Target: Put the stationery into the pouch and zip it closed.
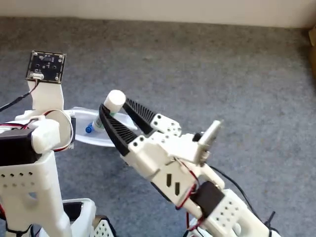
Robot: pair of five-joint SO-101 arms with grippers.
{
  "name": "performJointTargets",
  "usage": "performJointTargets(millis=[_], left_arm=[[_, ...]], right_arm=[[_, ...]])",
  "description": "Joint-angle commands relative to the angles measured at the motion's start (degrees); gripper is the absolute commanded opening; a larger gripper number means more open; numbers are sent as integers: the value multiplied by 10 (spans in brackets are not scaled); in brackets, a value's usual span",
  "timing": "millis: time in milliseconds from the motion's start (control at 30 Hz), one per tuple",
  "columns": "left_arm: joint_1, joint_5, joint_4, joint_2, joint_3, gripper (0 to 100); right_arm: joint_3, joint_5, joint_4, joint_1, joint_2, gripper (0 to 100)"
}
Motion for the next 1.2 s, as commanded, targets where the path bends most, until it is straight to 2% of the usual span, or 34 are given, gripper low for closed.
performJointTargets(millis=[0, 133, 367, 667, 733, 900, 1167], left_arm=[[15, 6, -1, 7, -24, 7], [15, 6, -1, 7, -26, 7], [15, 6, -3, 7, -23, 7], [15, 6, -3, 7, -22, 7], [15, 6, -3, 7, -22, 7], [15, 6, -4, 7, -22, 7], [15, 6, -2, 7, -22, 7]], right_arm=[[10, 0, -57, -7, 29, 4], [34, 2, -88, -7, 65, 4], [88, 119, -174, -37, 115, 4], [112, 175, -177, -61, 135, 8], [112, 191, -177, -61, 133, 39], [112, 193, -176, -60, 131, 196], [109, 196, -176, -58, 130, 198]])
